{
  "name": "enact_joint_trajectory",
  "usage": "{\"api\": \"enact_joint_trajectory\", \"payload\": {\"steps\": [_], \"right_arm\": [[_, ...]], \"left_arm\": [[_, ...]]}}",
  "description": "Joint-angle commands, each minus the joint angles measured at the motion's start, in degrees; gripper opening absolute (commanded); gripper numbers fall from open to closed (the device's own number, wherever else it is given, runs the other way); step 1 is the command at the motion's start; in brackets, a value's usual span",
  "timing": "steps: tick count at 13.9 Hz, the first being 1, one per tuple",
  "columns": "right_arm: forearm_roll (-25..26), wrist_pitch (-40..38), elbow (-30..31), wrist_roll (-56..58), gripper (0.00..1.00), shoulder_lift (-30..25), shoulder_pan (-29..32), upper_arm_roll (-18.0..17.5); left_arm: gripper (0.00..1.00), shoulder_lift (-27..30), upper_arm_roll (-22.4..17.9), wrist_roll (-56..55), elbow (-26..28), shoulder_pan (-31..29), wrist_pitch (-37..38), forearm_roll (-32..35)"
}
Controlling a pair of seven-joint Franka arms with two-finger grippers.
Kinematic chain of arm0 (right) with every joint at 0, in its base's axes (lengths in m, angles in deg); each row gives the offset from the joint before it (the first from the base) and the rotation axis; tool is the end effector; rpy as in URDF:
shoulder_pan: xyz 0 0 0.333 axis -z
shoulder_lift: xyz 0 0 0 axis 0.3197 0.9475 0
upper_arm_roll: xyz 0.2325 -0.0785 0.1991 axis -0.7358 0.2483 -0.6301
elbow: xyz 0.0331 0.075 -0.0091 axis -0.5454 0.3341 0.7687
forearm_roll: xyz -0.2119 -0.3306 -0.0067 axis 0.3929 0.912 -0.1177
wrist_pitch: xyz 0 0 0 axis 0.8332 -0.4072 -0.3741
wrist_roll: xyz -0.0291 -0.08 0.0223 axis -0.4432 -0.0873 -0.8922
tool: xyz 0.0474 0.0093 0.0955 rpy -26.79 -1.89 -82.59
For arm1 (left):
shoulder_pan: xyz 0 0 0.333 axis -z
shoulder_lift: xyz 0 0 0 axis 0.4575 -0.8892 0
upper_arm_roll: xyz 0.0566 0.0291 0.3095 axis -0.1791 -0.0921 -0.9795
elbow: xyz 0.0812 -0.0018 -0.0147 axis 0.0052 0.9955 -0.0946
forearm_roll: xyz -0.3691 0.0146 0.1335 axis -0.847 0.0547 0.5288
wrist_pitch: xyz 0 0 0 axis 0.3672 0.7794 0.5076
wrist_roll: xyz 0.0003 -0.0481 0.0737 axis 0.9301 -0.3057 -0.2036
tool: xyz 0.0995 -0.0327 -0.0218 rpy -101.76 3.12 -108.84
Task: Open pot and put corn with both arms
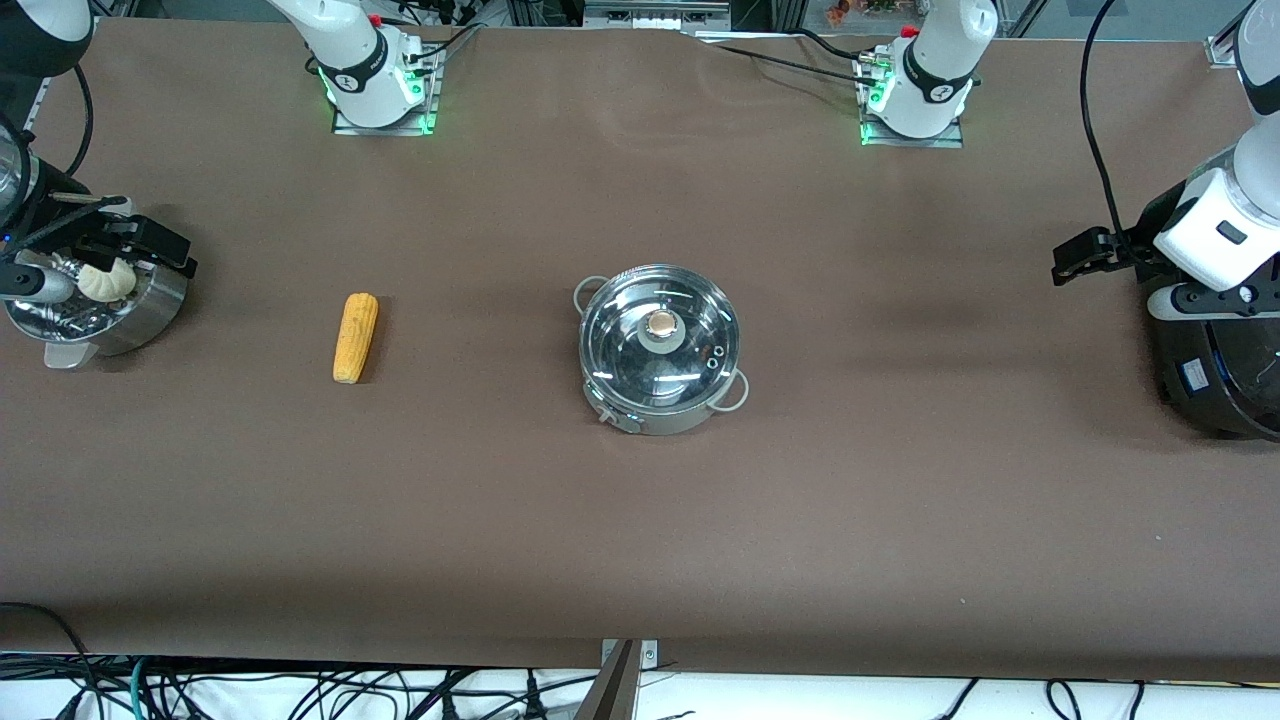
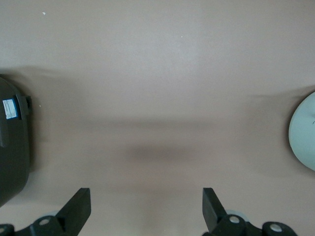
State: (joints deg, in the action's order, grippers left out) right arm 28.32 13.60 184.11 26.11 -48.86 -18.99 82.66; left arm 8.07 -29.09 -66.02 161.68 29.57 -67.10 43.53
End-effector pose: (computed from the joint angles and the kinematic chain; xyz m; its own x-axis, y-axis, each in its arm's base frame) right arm 0.5696 -0.0043 0.5721 0.9967 -0.0752 -0.0318 -0.0753 -0.9972 -0.0023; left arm 0.5699 -0.0122 0.5629 0.9939 0.0488 -0.0991 0.0475 -0.9988 -0.0151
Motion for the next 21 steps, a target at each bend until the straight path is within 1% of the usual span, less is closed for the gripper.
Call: {"api": "enact_joint_trajectory", "payload": {"steps": [1,13,19,20,21], "right_arm": [[-0.88,-1.26,-1.43,-0.42,1.00,0.46,0.17,-0.22],[-0.97,-1.00,-1.43,-0.50,1.00,0.55,0.43,-0.05],[-0.97,-1.00,-1.51,-0.50,1.00,0.55,0.26,-0.05],[-0.97,-1.00,-1.51,-0.50,1.00,0.55,0.26,-0.05],[-0.97,-1.00,-1.51,-0.50,1.00,0.55,0.26,-0.05]], "left_arm": [[1.00,0.47,-0.16,1.34,-0.14,-0.06,0.68,-0.66],[1.00,0.47,-0.07,1.16,-0.14,0.11,0.85,-0.66],[1.00,0.65,0.11,1.34,-1.45,0.91,0.06,-1.10],[1.00,0.39,0.11,1.16,-2.50,1.08,0.15,-0.58],[1.00,-1.27,0.11,0.99,-2.51,1.25,0.32,-0.23]]}}
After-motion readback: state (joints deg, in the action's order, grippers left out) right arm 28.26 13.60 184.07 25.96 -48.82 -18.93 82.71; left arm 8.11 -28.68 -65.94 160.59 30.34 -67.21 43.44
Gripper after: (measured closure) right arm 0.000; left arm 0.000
